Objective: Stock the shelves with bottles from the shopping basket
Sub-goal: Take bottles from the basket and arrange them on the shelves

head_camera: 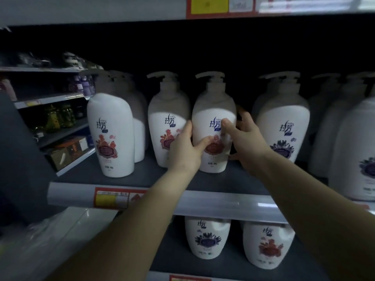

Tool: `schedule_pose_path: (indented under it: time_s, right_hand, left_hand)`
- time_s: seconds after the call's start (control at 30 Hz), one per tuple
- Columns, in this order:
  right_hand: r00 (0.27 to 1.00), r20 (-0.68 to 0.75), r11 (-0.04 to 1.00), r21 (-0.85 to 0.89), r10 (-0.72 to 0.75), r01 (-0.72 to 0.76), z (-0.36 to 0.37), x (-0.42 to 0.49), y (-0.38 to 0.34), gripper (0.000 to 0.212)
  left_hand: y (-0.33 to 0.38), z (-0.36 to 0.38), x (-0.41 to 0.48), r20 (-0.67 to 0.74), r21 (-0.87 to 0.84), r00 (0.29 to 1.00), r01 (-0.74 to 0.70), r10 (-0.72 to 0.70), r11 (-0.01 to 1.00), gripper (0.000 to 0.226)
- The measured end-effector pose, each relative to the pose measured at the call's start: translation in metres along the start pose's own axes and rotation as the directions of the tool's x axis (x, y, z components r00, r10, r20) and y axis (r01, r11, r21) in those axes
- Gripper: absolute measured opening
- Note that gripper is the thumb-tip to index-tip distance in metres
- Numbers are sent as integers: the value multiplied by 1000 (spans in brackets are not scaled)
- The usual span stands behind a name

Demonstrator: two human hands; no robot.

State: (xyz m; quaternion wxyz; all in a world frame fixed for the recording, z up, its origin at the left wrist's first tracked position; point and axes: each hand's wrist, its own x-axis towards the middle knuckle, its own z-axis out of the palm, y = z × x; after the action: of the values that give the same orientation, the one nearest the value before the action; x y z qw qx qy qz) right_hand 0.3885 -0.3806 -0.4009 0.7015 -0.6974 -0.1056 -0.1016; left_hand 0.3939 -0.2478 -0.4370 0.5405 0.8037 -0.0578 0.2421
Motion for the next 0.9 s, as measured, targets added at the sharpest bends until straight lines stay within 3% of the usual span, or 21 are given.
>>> schedule_pose_path:
  time_s: [0.23, 0.5, 0.6, 0.73, 0.83, 0.9]
  right_hand:
    - [998, -67, 999, -29, -19, 17, 2, 5, 0, 55]
    - [996, -64, 996, -62, -67, 63, 6, 2, 1, 44]
    - [998, -47, 998, -49, -42, 40, 8, -13, -3, 61]
    - [1000, 2, 999, 17, -27, 27, 4, -55, -9, 69]
    - [999, -11, 999, 6, -53, 53, -12, -98, -6, 58]
    - [1000, 22, 1000, 8, -9, 9, -26, -135, 3, 45]
  left_hand:
    - [1, 22, 1, -104, 156, 994, -5, 21, 988, 55]
    - [0, 18, 0, -57, 85, 998, 32, -28, 996, 65]
    - [0, 14, -8, -26, -59, 995, 97, -99, 994, 71]
    - [24, 6, -55, -30, -170, 997, 63, -70, 983, 47]
    - [46, 5, -110, -106, -262, 993, -68, 42, 963, 26]
    - [46, 6, -153, -138, -170, 981, -157, 134, 973, 18]
